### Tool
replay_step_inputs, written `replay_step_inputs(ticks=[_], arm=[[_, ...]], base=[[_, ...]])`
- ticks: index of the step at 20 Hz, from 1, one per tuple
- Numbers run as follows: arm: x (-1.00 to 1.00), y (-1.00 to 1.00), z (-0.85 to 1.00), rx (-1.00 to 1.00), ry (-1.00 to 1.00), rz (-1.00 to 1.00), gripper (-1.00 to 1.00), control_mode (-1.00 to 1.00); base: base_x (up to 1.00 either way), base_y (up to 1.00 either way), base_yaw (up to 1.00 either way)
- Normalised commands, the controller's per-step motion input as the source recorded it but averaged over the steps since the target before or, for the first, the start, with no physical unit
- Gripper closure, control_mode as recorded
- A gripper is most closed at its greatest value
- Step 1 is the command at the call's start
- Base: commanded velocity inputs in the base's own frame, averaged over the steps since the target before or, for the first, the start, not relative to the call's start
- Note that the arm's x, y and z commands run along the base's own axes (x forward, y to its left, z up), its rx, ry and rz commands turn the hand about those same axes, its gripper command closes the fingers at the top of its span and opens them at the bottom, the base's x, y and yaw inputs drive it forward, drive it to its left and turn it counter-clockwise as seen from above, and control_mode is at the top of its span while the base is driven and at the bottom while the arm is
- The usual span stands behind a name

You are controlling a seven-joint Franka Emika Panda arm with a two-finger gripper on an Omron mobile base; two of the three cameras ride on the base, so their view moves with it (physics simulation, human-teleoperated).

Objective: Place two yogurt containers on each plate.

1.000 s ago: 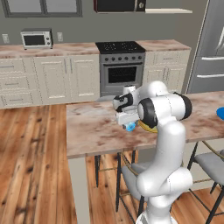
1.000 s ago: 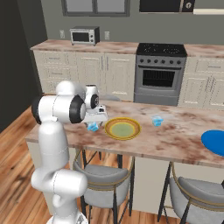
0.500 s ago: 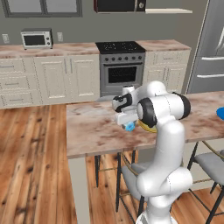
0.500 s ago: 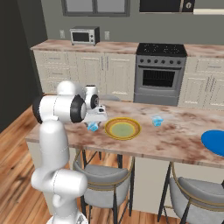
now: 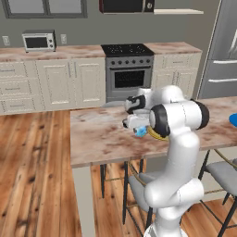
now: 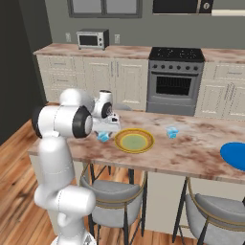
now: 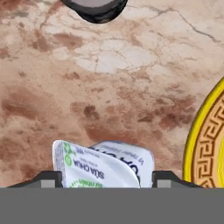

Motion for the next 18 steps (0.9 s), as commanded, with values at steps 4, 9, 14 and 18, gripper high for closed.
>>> replay_step_inputs(ticks=[4, 9, 14, 18], arm=[[-0.15, -0.46, 0.81, 0.19, 0.0, -0.11, 1.0, -1.0], [-0.01, -0.49, 0.58, 0.11, 0.0, -0.04, 1.0, -1.0], [0.0, -0.48, 0.05, 0.0, -0.01, 0.0, 1.0, -1.0], [0.0, -0.31, -0.12, 0.0, -0.07, 0.0, 1.0, -1.0]], base=[[0.0, 0.0, 0.0], [0.0, 0.0, 0.0], [0.0, 0.0, 0.0], [0.0, 0.0, 0.0]])
